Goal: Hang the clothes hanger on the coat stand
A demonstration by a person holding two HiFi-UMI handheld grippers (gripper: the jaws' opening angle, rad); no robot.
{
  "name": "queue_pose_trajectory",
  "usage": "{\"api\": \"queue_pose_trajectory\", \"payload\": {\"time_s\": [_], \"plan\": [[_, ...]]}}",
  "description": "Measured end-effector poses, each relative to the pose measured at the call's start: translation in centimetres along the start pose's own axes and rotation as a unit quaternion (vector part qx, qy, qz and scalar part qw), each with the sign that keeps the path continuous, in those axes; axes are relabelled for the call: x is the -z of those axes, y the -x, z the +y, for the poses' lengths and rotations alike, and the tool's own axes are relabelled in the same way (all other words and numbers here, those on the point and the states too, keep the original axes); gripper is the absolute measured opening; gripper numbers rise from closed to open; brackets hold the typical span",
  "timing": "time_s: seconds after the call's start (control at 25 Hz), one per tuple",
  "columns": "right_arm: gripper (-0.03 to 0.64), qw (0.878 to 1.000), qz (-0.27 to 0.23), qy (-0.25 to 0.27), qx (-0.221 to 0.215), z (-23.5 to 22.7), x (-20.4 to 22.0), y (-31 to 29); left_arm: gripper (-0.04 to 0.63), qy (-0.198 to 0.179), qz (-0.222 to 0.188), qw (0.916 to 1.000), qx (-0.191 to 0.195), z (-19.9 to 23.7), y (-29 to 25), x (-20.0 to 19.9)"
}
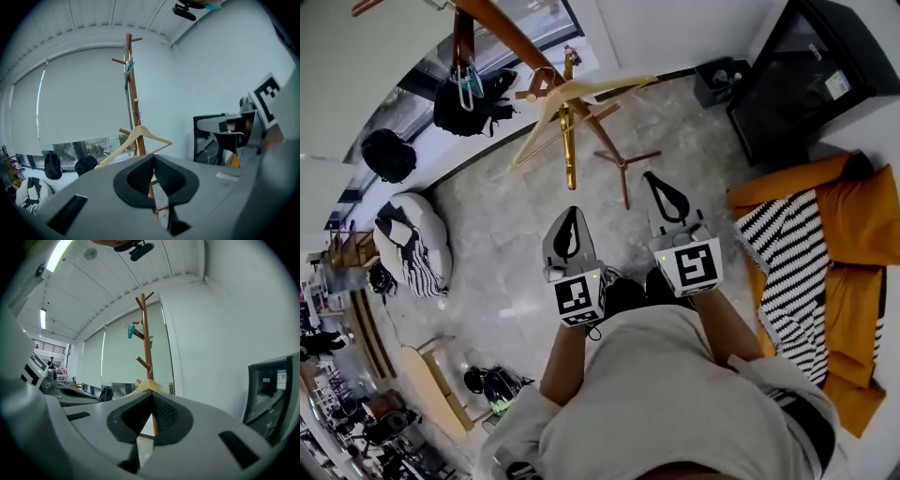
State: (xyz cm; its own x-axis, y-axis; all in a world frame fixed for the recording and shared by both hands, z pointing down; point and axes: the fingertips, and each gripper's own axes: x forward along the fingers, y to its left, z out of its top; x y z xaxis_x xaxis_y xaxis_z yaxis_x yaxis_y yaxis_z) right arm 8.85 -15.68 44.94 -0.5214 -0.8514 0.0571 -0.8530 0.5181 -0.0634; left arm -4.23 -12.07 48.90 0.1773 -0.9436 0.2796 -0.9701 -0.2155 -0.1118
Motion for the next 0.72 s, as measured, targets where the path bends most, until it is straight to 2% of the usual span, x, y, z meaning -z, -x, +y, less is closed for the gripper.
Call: {"api": "queue_pose_trajectory", "payload": {"time_s": [0.36, 0.72], "plan": [[0.005, 1.000, 0.011, 0.028, -0.004, 0.9, 0.3, 0.4, 0.009, 0.004, -0.010, 0.9999, 0.002, -0.3, 2.5, 0.1], [0.005, 0.997, 0.004, 0.068, -0.031, 8.3, -0.1, 2.5, 0.009, 0.006, -0.038, 0.9991, -0.016, 2.1, 8.6, 0.7]]}}
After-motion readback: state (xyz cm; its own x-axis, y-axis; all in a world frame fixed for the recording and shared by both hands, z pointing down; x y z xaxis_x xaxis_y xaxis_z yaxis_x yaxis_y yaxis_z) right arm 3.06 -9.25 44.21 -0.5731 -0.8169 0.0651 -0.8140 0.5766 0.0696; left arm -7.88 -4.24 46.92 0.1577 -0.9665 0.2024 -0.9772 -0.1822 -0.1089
